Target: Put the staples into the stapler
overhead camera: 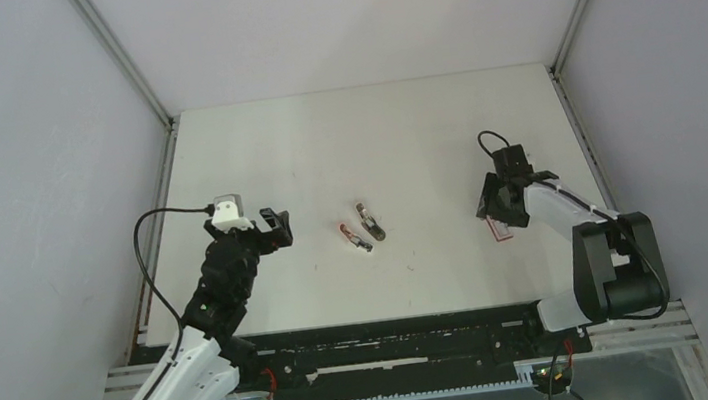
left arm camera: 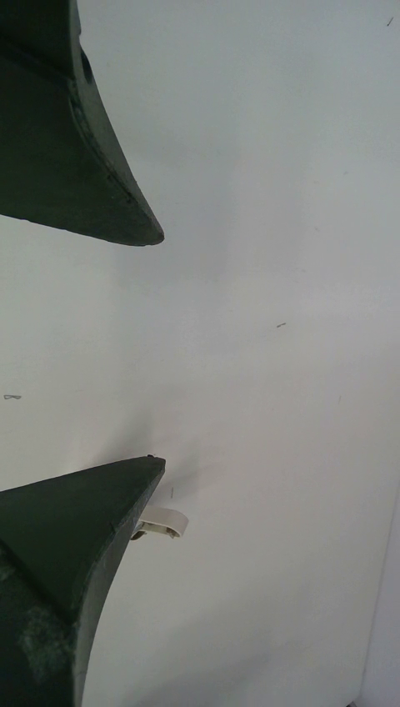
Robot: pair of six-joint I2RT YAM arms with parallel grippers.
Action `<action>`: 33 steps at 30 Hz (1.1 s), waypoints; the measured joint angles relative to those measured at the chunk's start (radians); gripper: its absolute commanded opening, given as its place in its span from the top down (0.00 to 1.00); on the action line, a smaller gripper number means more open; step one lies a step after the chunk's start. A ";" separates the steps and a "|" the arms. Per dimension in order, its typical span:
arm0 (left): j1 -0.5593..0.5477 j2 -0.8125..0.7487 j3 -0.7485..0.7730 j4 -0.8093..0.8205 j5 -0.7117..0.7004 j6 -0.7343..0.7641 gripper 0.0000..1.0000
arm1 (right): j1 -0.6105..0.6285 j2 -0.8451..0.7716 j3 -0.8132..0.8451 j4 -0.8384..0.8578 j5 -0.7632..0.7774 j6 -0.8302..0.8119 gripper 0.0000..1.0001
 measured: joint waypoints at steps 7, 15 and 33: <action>0.000 -0.008 0.000 0.000 0.000 0.000 0.00 | 0.069 0.049 0.037 -0.053 -0.007 -0.033 0.38; 0.000 -0.010 0.000 -0.001 -0.009 0.000 0.00 | 0.232 0.077 0.073 -0.109 -0.012 -0.033 0.42; 0.000 -0.014 0.000 -0.002 -0.018 -0.001 0.00 | 0.193 -0.048 0.039 -0.136 0.024 0.026 0.27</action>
